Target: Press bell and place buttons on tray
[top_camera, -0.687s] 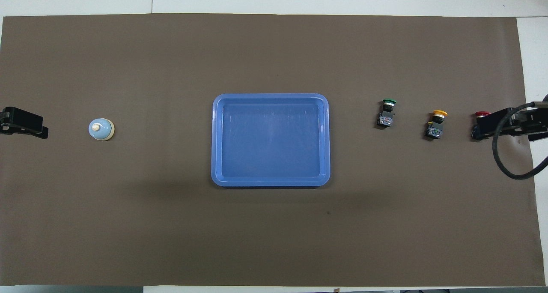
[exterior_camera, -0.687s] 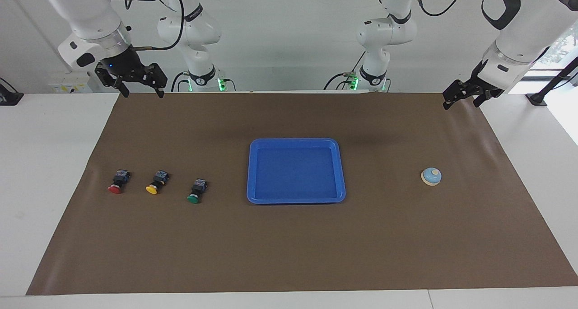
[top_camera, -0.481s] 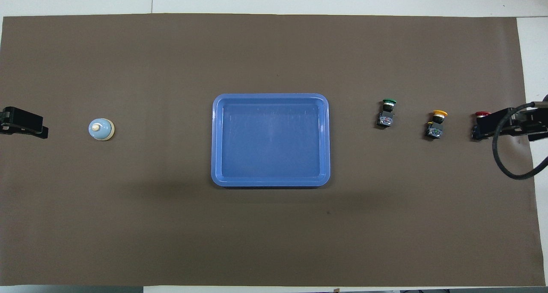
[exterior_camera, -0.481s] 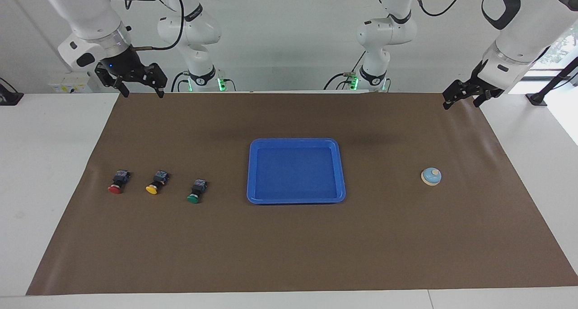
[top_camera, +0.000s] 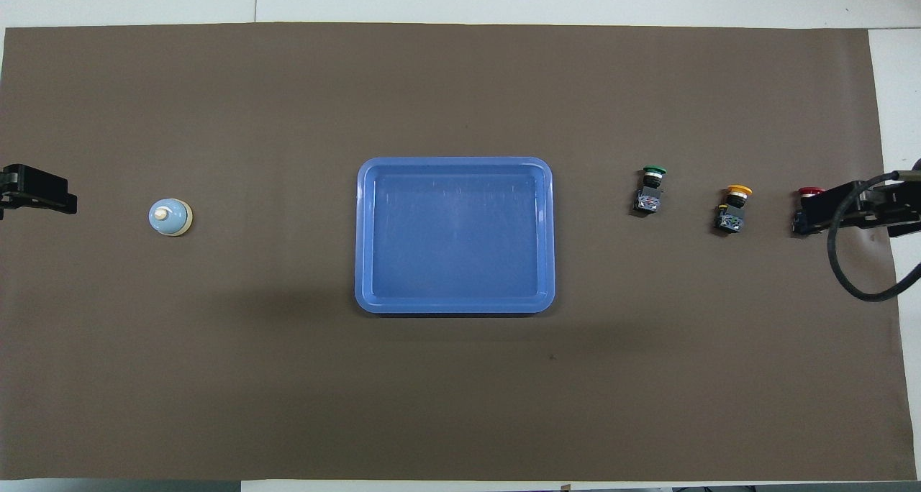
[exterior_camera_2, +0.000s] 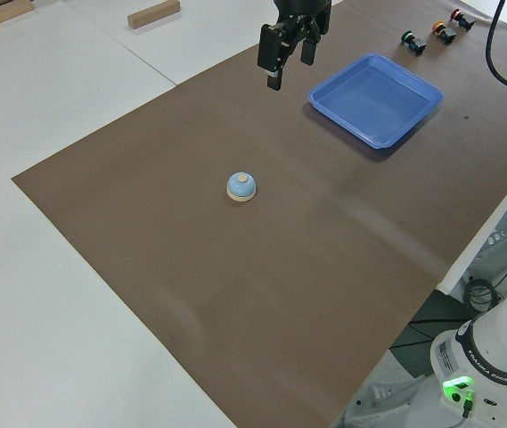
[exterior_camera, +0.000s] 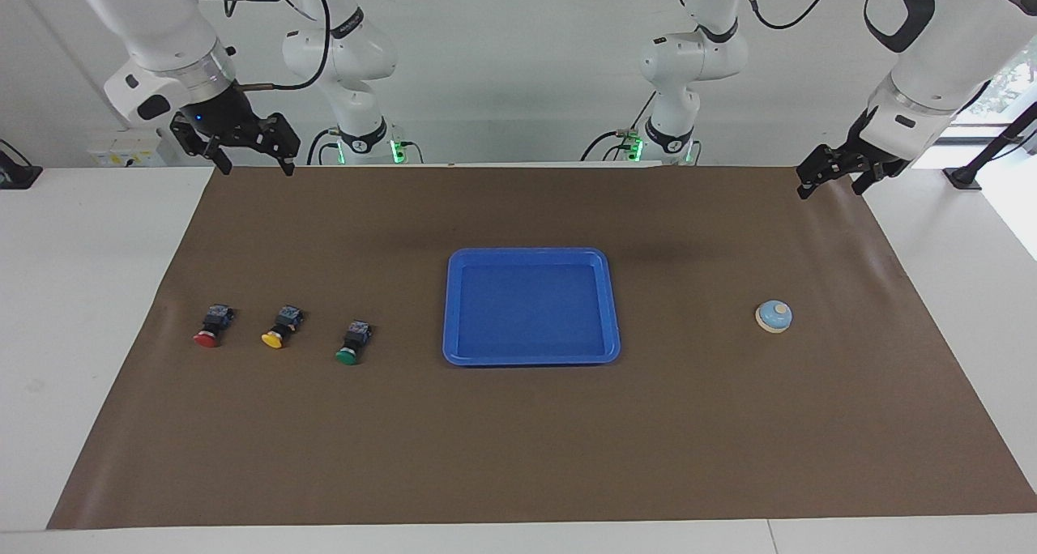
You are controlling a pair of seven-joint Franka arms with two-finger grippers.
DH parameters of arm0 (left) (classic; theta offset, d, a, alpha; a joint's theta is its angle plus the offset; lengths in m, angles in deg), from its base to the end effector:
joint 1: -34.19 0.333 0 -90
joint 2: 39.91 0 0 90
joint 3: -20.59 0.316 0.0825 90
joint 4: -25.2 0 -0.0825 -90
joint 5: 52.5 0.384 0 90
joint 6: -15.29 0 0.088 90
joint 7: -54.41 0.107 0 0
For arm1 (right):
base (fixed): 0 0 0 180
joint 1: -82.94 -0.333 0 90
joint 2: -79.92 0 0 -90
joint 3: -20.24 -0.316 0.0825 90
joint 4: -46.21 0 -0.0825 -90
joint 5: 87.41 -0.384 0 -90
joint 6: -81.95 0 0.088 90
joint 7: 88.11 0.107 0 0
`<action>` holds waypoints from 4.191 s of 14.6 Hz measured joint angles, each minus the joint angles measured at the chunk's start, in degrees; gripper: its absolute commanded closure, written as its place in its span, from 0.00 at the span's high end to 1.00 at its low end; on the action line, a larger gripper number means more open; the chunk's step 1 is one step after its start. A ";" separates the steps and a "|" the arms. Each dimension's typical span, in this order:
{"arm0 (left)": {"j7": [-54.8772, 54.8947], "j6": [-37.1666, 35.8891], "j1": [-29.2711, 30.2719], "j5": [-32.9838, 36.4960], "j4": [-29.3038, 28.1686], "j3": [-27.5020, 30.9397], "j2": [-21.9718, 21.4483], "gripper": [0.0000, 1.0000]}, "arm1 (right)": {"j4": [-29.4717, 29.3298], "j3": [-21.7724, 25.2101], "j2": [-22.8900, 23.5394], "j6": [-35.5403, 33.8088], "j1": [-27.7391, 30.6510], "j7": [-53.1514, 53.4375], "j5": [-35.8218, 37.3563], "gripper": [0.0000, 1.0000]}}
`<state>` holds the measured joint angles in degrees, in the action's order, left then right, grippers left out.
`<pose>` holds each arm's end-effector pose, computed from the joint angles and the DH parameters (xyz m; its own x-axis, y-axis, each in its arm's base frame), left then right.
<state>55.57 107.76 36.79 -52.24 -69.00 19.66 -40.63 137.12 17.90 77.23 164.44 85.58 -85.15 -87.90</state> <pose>0.5527 0.0165 0.6005 0.9998 0.0087 -0.0177 0.0086 -1.0000 -0.0044 0.5257 -0.0012 0.6316 0.9934 -0.0560 -0.1001 -0.0564 -0.9984 -0.0015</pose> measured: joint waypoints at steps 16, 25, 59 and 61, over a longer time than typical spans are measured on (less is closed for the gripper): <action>-0.63 35.20 1.66 0.00 -21.68 0.59 10.81 0.00 | 0.00 0.00 0.00 0.00 0.00 0.00 0.00 1.00; -0.63 35.38 1.64 -0.01 -21.19 0.58 13.27 0.33 | 0.00 0.09 0.00 0.00 0.00 0.00 0.00 1.00; -3.37 -10.05 -2.21 -0.02 1.92 -0.76 1.20 1.00 | 16.03 -0.13 22.32 43.80 -6.68 11.07 0.91 1.00; -3.37 -10.05 -2.21 -0.02 1.92 -0.76 1.20 1.00 | 16.02 -0.13 23.47 44.72 -6.71 12.36 0.91 1.00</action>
<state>52.20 97.71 34.57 -52.25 -67.08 18.90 -39.43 153.14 17.77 100.70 209.16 78.87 -72.79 -86.99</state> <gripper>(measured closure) 0.000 0.000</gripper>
